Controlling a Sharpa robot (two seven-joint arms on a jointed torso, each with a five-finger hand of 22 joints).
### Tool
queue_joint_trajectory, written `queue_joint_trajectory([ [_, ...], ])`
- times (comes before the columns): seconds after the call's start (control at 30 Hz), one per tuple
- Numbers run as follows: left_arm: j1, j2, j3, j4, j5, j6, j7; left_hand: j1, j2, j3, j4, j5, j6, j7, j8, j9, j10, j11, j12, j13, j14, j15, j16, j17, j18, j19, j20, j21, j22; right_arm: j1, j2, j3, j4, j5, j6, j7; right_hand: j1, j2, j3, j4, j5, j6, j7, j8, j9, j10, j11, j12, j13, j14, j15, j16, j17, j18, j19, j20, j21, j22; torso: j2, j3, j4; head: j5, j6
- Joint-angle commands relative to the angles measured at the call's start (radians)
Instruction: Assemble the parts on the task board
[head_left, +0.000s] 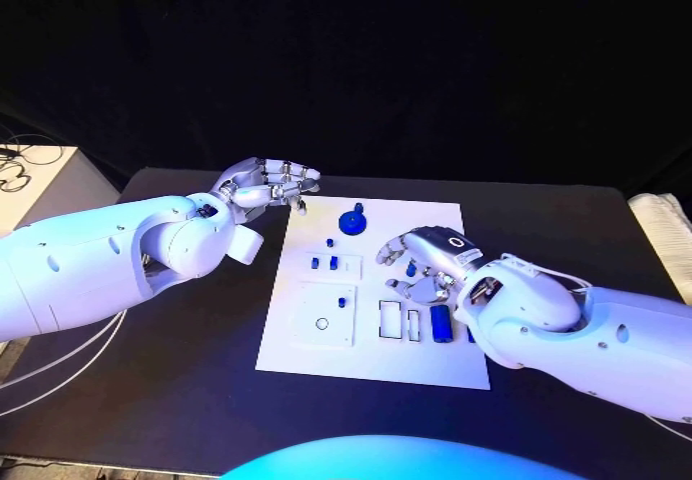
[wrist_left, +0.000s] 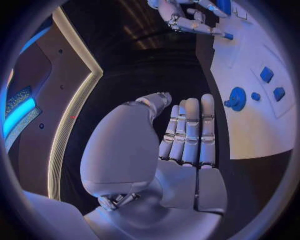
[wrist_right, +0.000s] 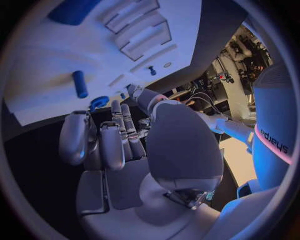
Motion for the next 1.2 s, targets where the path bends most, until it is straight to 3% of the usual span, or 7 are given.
queue_joint_trajectory([
  [0.03,0.0,0.002,0.001,0.002,0.006,0.018,0.005,0.005,0.004,-0.008,-0.001,0.002,-0.007,0.002,0.004,-0.002,-0.005,0.003,-0.008,-0.002,-0.004,0.003,-0.007,-0.002,0.014,0.007,0.0,-0.006,-0.002,0.015,-0.029,0.001,-0.001,0.085,0.083,0.025,0.03,0.014,-0.116,0.018,0.014,-0.004,-0.011,-0.015,-0.003,-0.03,0.003,0.022,-0.001,0.019,0.002,-0.005,-0.01,-0.003,0.001,0.003,-0.014,0.037,-0.001,0.0,-0.0031,-0.004,0.007],
  [0.07,0.0,0.002,0.001,0.002,0.006,0.019,0.005,0.005,0.004,-0.008,-0.001,0.002,-0.007,0.002,0.004,-0.002,-0.005,0.003,-0.008,-0.002,-0.004,0.003,-0.007,-0.002,0.014,0.007,0.0,-0.006,-0.002,0.02,-0.038,0.001,-0.004,0.087,0.095,0.028,0.057,0.027,-0.174,0.035,0.016,-0.001,-0.013,-0.024,-0.005,-0.041,0.004,0.037,0.0,0.017,0.003,-0.005,-0.014,-0.002,0.001,0.005,-0.02,0.034,-0.001,0.0002,-0.0032,-0.004,0.007],
  [0.2,0.0,0.003,0.0,0.002,0.006,0.02,0.005,0.005,0.004,-0.008,-0.001,0.002,-0.007,0.002,0.004,-0.002,-0.005,0.003,-0.008,-0.002,-0.004,0.003,-0.007,-0.002,0.014,0.007,0.0,-0.006,-0.002,0.029,-0.055,0.002,-0.019,0.075,0.122,0.031,0.104,0.04,-0.278,0.085,0.019,0.004,-0.024,-0.039,-0.008,-0.076,0.009,0.056,-0.002,0.013,0.006,-0.008,-0.024,0.001,-0.004,0.008,-0.042,0.025,0.0,0.0013,-0.001,-0.006,0.011],
  [0.5,-0.001,0.005,0.0,0.0,0.006,0.023,0.005,0.005,0.004,-0.008,-0.001,0.002,-0.007,0.002,0.004,-0.002,-0.005,0.003,-0.008,-0.002,-0.004,0.003,-0.007,-0.002,0.014,0.007,0.0,-0.006,-0.002,0.034,-0.05,0.002,-0.053,0.032,0.152,0.027,0.181,0.038,-0.358,0.179,0.005,-0.001,-0.036,-0.06,-0.011,-0.112,0.014,0.082,-0.003,0.007,0.011,-0.011,-0.035,0.006,-0.01,0.012,-0.078,0.007,0.0,0.0003,0.0013,-0.011,0.013],
  [0.83,-0.002,0.006,0.0,0.0,0.006,0.024,0.004,0.005,0.004,-0.008,-0.001,0.002,-0.007,0.002,0.004,-0.002,-0.005,0.003,-0.008,-0.002,-0.004,0.003,-0.007,-0.002,0.014,0.007,0.0,-0.006,-0.002,0.03,-0.003,-0.001,-0.104,0.01,0.149,0.016,0.23,0.062,-0.308,0.222,-0.019,0.02,-0.027,-0.064,-0.009,-0.063,-0.001,0.124,-0.001,0.026,-0.002,0.011,-0.003,-0.001,0.012,0.001,-0.034,0.031,0.002,-0.0007,0.0016,-0.012,0.012],
  [0.97,-0.002,0.005,0.0,0.0,0.006,0.024,0.003,0.005,0.004,-0.008,-0.001,0.002,-0.007,0.002,0.004,-0.002,-0.005,0.003,-0.008,-0.002,-0.004,0.003,-0.007,-0.002,0.014,0.007,0.0,-0.006,-0.002,0.029,0.01,-0.002,-0.114,0.009,0.156,0.016,0.23,0.063,-0.274,0.234,-0.023,0.037,-0.023,-0.063,-0.008,-0.019,-0.011,0.132,-0.001,0.034,-0.011,0.017,0.009,-0.005,0.022,-0.007,-0.014,0.042,0.001,-0.0013,0.003,-0.013,0.009],
  [1.2,-0.002,0.004,0.0,0.001,0.006,0.024,0.003,0.005,0.004,-0.008,-0.001,0.002,-0.007,0.002,0.004,-0.002,-0.005,0.003,-0.008,-0.002,-0.004,0.003,-0.007,-0.002,0.014,0.007,0.0,-0.006,-0.002,0.027,0.021,-0.003,-0.124,0.009,0.169,0.014,0.226,0.053,-0.201,0.253,-0.032,0.072,-0.017,-0.055,-0.003,0.053,-0.024,0.11,-0.003,0.037,-0.023,0.016,0.009,-0.013,0.036,-0.018,0.024,0.064,0.001,-0.0009,-0.0004,-0.009,0.006],
])
